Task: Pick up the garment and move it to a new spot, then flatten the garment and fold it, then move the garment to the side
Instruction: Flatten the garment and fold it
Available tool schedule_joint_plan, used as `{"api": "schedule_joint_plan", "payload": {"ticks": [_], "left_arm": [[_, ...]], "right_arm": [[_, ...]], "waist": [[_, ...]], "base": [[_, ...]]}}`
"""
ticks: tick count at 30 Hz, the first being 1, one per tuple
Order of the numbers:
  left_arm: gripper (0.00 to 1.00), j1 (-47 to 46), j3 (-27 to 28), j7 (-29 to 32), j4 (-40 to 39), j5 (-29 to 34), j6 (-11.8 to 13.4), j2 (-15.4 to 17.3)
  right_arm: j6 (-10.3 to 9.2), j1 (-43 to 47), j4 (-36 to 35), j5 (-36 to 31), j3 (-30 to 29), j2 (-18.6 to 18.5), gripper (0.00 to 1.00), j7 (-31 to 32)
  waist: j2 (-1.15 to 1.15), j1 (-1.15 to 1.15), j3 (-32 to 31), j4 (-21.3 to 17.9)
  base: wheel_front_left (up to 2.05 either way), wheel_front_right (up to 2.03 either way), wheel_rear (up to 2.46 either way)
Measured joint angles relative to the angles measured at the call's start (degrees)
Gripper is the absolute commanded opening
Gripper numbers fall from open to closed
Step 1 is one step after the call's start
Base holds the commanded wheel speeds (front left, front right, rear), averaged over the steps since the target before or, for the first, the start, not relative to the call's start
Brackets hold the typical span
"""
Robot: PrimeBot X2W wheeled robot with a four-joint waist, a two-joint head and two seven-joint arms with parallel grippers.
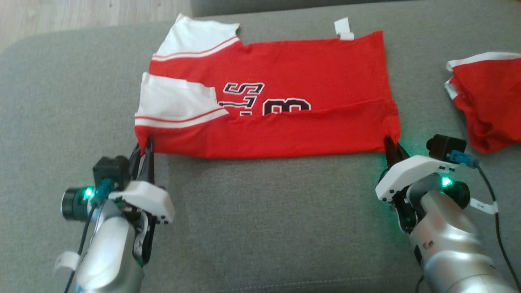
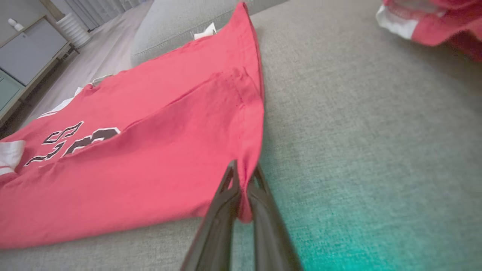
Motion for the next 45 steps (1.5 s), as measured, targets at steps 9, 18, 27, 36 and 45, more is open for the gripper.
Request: {"api": "schedule_joint_plan", "payload": {"ticks": [9,18,27,36,45], "left_arm": [[0.0,4.86,0.96,0.0,0.24,-0.49,0.07,0.88],[0.0,13.64,0.29,0.07,-1.96,-1.71,0.07,0.85],[0.0,18.72,-0.86,2.4,-3.83,-2.59,0.13,0.79],[1.0,19.07,-1.1,3.25,-4.33,-2.59,1.77,0.86],[1.0,15.66,1.26,0.48,-9.4,-3.13,3.11,1.71]], "right_arm": [[0.0,0.18,0.68,-4.26,-0.94,-0.18,0.0,-0.4],[0.0,10.31,-5.57,-3.22,-1.23,-1.25,0.0,6.22],[0.0,20.55,-17.86,-2.42,-4.25,-1.7,0.0,14.93],[0.0,26.71,-31.44,-7.11,-11.0,-0.85,1.0,19.74],[0.0,27.57,-43.56,-11.68,-15.84,0.63,1.0,16.59]], "waist": [[0.0,0.0,-5.14,-1.66],[0.0,0.0,-10.14,-3.0],[0.0,0.0,-11.86,-3.78],[0.0,0.0,-11.27,-4.47],[0.0,0.0,-8.8,-4.84]], "base": [[0.0,0.0,0.0],[0.0,0.0,0.0],[0.0,0.0,0.0],[0.0,0.0,0.0],[0.0,0.0,0.0]]}}
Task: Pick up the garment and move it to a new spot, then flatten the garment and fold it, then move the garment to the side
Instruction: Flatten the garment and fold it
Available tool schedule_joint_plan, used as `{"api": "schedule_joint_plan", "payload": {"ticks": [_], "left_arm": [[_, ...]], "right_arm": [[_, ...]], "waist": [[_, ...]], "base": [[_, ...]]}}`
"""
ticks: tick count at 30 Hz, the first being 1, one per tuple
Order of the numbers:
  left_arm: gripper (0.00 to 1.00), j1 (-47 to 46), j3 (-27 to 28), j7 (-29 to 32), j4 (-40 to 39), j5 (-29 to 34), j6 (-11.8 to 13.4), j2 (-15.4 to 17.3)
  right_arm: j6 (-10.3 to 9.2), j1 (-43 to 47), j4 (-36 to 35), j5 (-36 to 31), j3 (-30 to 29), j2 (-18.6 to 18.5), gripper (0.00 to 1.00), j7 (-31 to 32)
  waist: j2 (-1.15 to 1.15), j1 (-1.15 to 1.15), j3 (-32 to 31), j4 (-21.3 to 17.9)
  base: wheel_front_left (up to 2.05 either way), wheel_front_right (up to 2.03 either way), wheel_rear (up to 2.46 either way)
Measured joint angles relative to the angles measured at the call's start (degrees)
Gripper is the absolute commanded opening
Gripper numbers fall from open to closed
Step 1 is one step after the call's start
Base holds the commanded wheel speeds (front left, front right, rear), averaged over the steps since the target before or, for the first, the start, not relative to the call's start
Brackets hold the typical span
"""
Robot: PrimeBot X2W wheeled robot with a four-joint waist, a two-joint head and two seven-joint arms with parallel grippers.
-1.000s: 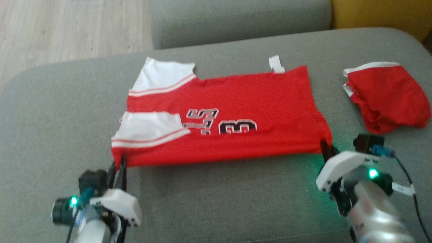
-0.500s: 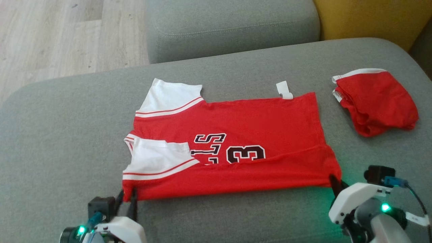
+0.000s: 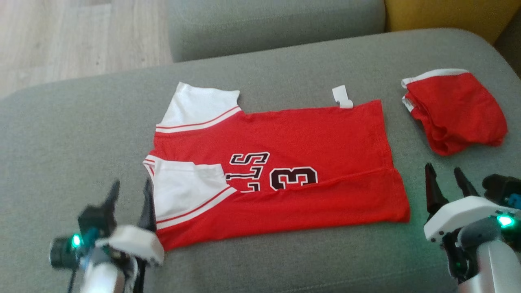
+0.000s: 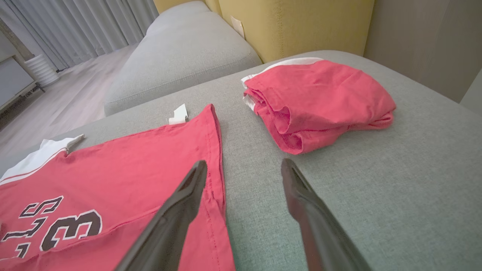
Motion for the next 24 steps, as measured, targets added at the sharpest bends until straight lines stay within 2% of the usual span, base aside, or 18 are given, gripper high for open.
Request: {"api": "schedule_joint_plan", "payload": {"ticks": [4,8,12,16,20,24], "left_arm": [[1.0,-4.88,0.19,-0.37,-1.89,-0.03,-0.94,1.15],[1.0,-11.39,-0.08,2.31,-1.31,-0.38,-3.69,2.96],[1.0,-21.03,-1.27,8.9,2.12,-1.23,-8.7,5.26],[1.0,-31.5,-3.16,18.97,8.03,-3.87,-12.54,7.69],[1.0,-40.64,-6.59,27.99,13.8,-7.04,-13.22,11.43],[1.0,-47.66,-13.39,34.81,16.6,-12.54,-13.22,15.67]], "right_arm": [[0.0,-0.4,-1.88,0.81,0.49,0.04,1.0,-1.66],[0.0,-3.02,-2.69,1.19,2.05,0.05,1.0,-2.45],[0.0,-7.93,-3.61,1.08,3.92,0.08,1.0,-2.55],[0.0,-12.45,-4.54,0.2,5.32,0.05,1.0,-2.57],[0.0,-16.53,-5.42,0.08,7.15,0.03,1.0,-2.54],[0.0,-19.69,-6.1,0.05,9.12,0.01,1.0,-2.54]], "waist": [[0.0,0.0,2.08,-0.51],[0.0,0.0,4.86,-1.34],[0.0,0.0,8.29,-2.35],[0.0,0.0,11.87,-3.49],[0.0,0.0,15.41,-4.78],[0.0,0.01,18.82,-6.31]], "base": [[0.0,0.0,0.0],[0.0,0.0,0.0],[0.0,0.0,0.0],[0.0,0.0,0.0],[0.0,0.0,0.0],[0.0,0.0,0.0]]}}
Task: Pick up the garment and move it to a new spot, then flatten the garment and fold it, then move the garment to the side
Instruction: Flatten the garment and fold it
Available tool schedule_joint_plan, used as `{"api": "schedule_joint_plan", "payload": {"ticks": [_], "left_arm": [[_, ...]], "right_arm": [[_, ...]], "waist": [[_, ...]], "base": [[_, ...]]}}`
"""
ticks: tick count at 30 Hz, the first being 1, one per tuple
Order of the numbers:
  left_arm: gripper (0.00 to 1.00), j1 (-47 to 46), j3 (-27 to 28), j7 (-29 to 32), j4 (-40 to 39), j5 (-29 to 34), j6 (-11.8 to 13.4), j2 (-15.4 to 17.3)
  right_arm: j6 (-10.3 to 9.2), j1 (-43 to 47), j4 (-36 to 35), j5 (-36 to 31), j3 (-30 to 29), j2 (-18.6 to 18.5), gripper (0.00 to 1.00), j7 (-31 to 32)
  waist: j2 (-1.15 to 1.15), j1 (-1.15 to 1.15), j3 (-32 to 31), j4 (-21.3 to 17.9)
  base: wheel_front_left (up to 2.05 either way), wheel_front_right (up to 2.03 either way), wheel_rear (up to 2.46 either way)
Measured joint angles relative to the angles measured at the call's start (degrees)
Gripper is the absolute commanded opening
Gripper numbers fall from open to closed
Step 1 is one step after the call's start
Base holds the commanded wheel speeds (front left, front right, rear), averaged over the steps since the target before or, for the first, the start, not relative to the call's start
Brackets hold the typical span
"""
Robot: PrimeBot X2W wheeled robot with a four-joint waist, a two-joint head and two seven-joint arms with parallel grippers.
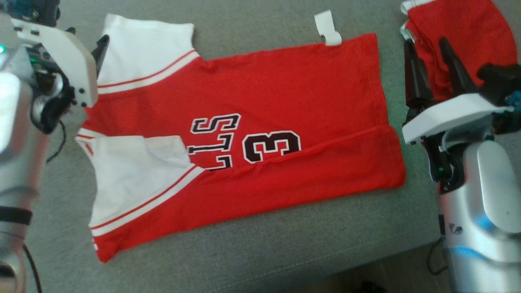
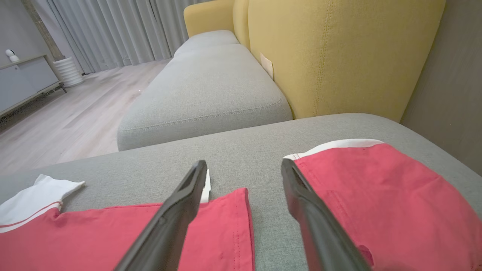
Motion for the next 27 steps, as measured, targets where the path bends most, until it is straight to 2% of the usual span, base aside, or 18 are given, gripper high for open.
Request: {"api": "schedule_joint_plan", "payload": {"ticks": [4,8,12,16,27], "left_arm": [[1.0,-3.38,-6.1,2.01,1.26,-4.33,-0.38,3.5],[1.0,-6.39,-9.55,1.48,3.65,-6.54,-0.42,5.7],[1.0,-10.82,-9.17,0.24,8.21,-8.54,-0.43,5.98],[1.0,-14.17,-10.63,-0.57,11.41,-8.0,-0.42,6.6],[1.0,-17.7,-15.71,-0.43,15.24,-10.15,-0.43,7.22]], "right_arm": [[0.0,-1.26,-0.47,0.31,1.49,-0.01,1.0,-0.46],[0.0,-1.66,-0.93,1.3,2.93,-0.01,1.0,-1.0],[0.0,-1.8,-0.83,1.66,4.86,-0.01,1.0,-1.01],[0.0,-3.15,-0.66,1.59,6.19,-0.03,1.0,-1.54],[0.0,-4.39,-0.05,1.72,6.82,-0.02,1.0,-2.57]], "waist": [[0.0,0.0,2.93,-1.62],[0.0,0.0,5.35,-3.23],[0.0,0.0,7.44,-4.79],[0.0,0.0,8.93,-6.36],[0.0,0.0,10.77,-8.35]], "base": [[0.0,0.0,0.0],[0.0,0.0,0.0],[0.0,0.0,0.0],[0.0,0.0,0.0],[0.0,0.0,0.0]]}}
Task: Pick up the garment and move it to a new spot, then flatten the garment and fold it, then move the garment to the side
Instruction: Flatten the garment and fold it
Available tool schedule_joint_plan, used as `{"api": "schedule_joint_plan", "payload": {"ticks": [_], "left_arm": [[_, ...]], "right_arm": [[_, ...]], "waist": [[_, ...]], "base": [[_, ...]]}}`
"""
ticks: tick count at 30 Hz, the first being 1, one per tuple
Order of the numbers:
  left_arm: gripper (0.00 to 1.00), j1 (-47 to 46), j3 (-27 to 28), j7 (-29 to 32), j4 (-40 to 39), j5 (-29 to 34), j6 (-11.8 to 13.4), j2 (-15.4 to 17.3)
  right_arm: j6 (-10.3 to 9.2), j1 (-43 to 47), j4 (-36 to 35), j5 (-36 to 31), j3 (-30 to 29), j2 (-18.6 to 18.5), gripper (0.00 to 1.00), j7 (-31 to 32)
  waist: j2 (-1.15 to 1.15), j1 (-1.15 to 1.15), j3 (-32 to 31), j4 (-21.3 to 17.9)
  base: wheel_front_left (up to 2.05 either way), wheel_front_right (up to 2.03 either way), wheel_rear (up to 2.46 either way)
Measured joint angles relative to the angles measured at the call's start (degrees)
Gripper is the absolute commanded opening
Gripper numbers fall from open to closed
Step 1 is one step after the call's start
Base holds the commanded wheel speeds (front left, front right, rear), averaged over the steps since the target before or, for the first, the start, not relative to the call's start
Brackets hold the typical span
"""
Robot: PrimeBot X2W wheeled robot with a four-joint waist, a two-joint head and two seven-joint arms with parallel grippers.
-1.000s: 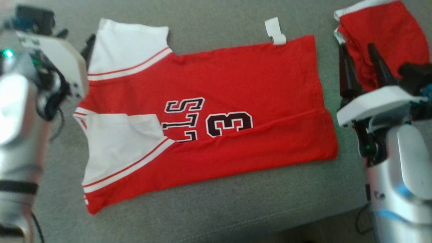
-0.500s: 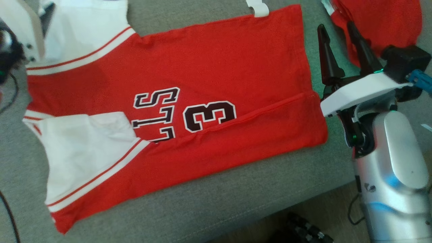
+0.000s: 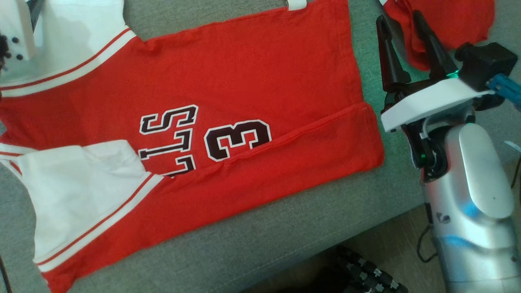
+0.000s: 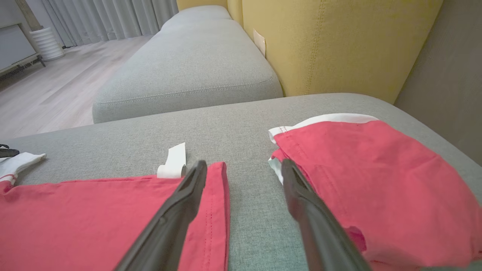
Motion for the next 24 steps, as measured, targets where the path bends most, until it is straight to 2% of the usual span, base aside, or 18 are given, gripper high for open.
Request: {"api": "schedule_joint_plan", "payload": {"ticks": [13,14,15,20,24], "left_arm": [[1.0,-1.15,-4.21,2.08,2.92,-4.13,0.0,-0.07],[0.44,-1.23,-4.37,2.63,2.98,-4.79,0.0,-0.11],[0.0,-1.3,-4.52,3.14,2.98,-5.53,-0.01,-0.19],[0.0,-1.33,-5.99,3.35,2.52,-7.64,0.0,-0.46],[0.0,-1.22,-7.1,0.07,2.3,-7.93,0.0,-0.9]], "right_arm": [[0.0,-0.91,0.93,-0.56,-0.52,0.0,1.0,-0.03],[0.0,-0.91,0.96,-0.57,-0.53,0.0,1.0,-0.03],[0.0,-0.91,0.99,-0.57,-0.54,-0.01,1.0,0.11],[0.0,-0.91,1.21,-1.26,-1.0,-0.01,1.0,0.14],[0.0,-1.09,1.75,-2.46,-2.02,-0.03,1.0,0.92]], "waist": [[0.0,0.0,-1.2,1.43],[0.0,0.0,-1.23,1.51],[0.0,0.0,-1.24,1.61],[0.0,0.0,-1.41,2.18],[0.0,0.0,-2.03,3.07]], "base": [[0.0,0.0,0.0],[0.0,0.0,0.0],[0.0,0.0,0.0],[0.0,0.0,0.0],[0.0,0.0,0.0]]}}
